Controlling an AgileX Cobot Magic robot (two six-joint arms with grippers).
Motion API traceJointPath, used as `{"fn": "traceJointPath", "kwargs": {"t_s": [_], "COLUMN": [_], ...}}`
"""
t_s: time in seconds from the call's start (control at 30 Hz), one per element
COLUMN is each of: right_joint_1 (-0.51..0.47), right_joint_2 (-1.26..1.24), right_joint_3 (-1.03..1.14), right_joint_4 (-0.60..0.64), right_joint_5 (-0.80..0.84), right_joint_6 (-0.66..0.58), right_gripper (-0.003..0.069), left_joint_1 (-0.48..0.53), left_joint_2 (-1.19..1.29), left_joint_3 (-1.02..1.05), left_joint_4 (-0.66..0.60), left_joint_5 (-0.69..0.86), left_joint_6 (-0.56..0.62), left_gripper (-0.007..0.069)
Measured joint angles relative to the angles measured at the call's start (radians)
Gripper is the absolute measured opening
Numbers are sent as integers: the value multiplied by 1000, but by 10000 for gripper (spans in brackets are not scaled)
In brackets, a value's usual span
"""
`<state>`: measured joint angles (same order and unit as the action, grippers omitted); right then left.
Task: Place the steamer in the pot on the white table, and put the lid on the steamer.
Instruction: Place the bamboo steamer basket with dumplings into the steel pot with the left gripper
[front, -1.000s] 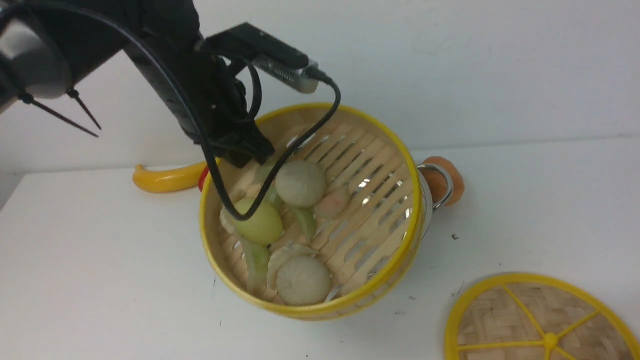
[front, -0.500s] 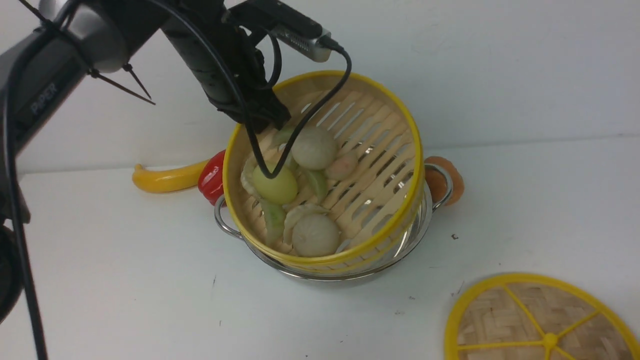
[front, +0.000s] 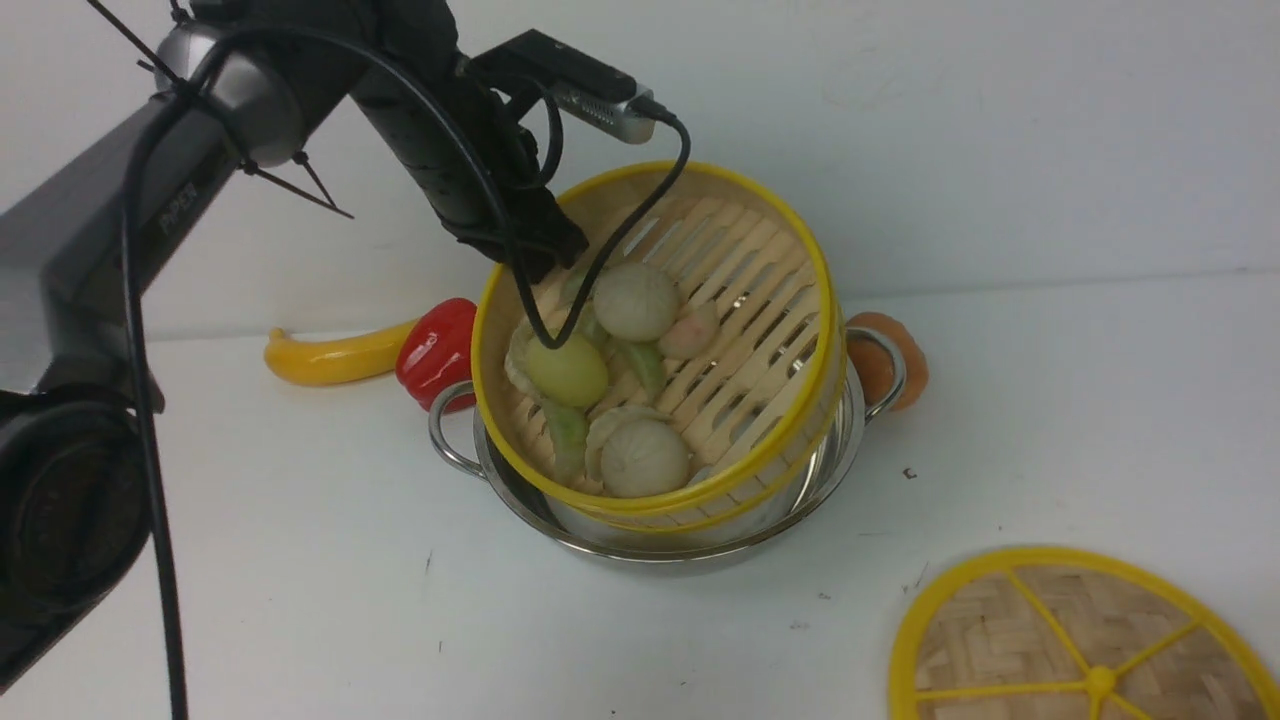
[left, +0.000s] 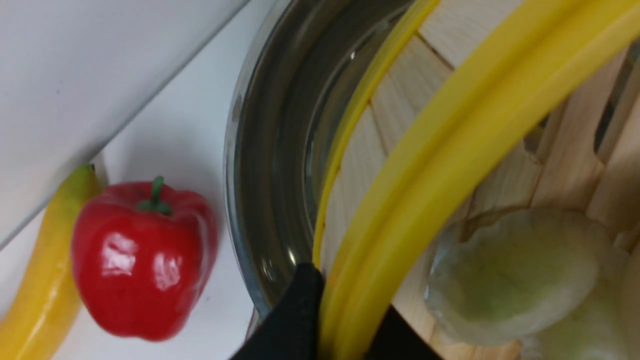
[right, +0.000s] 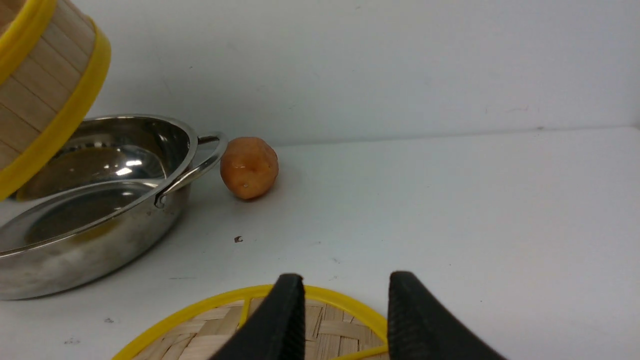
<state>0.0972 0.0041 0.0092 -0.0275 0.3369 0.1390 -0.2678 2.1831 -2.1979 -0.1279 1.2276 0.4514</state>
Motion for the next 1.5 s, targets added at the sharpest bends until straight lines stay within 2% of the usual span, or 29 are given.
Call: {"fn": "traceJointPath", "kwargs": {"t_s": [0.67,1.07,1.5], "right_joint_1": [0,0,0], "right_joint_2": [0,0,0], "right_joint_3": [0,0,0], "right_joint_4": [0,0,0], "right_joint_5": [0,0,0], "right_joint_6": [0,0,0], "right_gripper": [249,249,249], "left_joint_1": [0,0,0], "left_joint_2": [148,186,187], "left_joint_3": [-71,-80,-81], "left_joint_4": [59,53,27], "left_joint_5": [-2,-13,-21], "left_joint_6": [0,-7,44], "left_gripper": [30,30,39]}}
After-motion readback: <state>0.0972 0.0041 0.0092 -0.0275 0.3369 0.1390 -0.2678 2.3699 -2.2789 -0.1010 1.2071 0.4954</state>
